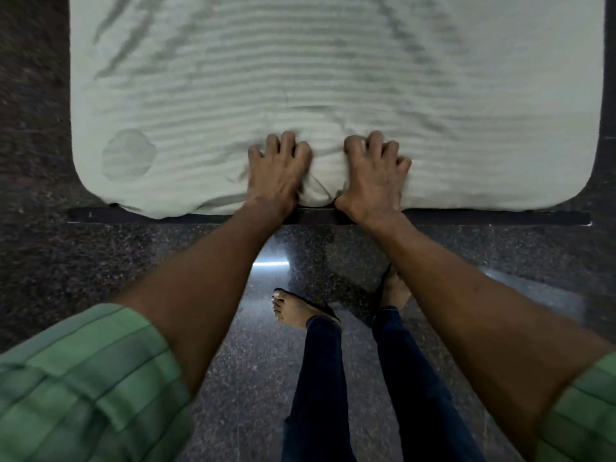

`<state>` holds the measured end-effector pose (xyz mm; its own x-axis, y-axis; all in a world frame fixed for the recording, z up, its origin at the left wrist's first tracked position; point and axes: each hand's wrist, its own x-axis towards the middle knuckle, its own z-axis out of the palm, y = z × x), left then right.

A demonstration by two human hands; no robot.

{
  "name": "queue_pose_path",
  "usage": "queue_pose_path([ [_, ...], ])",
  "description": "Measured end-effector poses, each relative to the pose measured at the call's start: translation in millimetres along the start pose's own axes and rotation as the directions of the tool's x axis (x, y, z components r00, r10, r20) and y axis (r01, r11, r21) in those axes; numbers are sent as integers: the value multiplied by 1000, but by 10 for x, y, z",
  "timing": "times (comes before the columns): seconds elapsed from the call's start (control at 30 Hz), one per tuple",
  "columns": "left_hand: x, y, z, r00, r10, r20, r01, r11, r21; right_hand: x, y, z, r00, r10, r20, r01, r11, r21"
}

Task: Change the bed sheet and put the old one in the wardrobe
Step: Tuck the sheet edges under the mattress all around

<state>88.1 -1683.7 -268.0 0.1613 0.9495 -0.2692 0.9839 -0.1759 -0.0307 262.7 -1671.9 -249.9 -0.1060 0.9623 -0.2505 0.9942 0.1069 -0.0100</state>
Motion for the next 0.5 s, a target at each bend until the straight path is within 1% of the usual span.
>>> queue_pose_path([
  [0.07, -12, -14, 83, 999, 1, -41, 0, 1000, 18, 29, -115, -12, 996, 16, 84, -17, 1000, 6],
  [0.1, 6, -32, 89, 999, 15, -45, -15, 1000, 1, 55, -129, -20, 990, 34, 135, -44, 996, 75],
  [0.17, 48, -79, 22, 997, 80, -6, -80, 996, -50, 103, -107, -64, 971, 63, 230, -135, 939, 315],
  [0.2, 61, -123, -9, 992, 124, 27, -122, 990, -77, 102, -109, -72, 966, 47, 254, -152, 898, 414],
  [0.23, 72, -211, -45, 983, 174, 59, -166, 979, -119, 93, -147, -73, 968, 14, 250, -134, 873, 469],
  [0.3, 133, -446, -127, 949, 287, 128, -243, 928, -281, 83, -243, -46, 976, -30, 216, -83, 866, 493],
  [0.33, 164, -572, -185, 930, 326, 168, -242, 890, -385, 94, -277, -30, 980, -22, 196, -77, 870, 487],
  [0.4, 195, -737, -289, 910, 356, 213, -188, 811, -554, 119, -285, -1, 985, 15, 172, -95, 879, 467],
  [0.43, 179, -762, -294, 908, 359, 218, -170, 789, -591, 113, -266, 16, 983, 24, 180, -105, 884, 455],
  [0.5, 64, -753, -247, 912, 359, 200, -177, 782, -597, 56, -256, 62, 978, 6, 210, -98, 896, 432],
])
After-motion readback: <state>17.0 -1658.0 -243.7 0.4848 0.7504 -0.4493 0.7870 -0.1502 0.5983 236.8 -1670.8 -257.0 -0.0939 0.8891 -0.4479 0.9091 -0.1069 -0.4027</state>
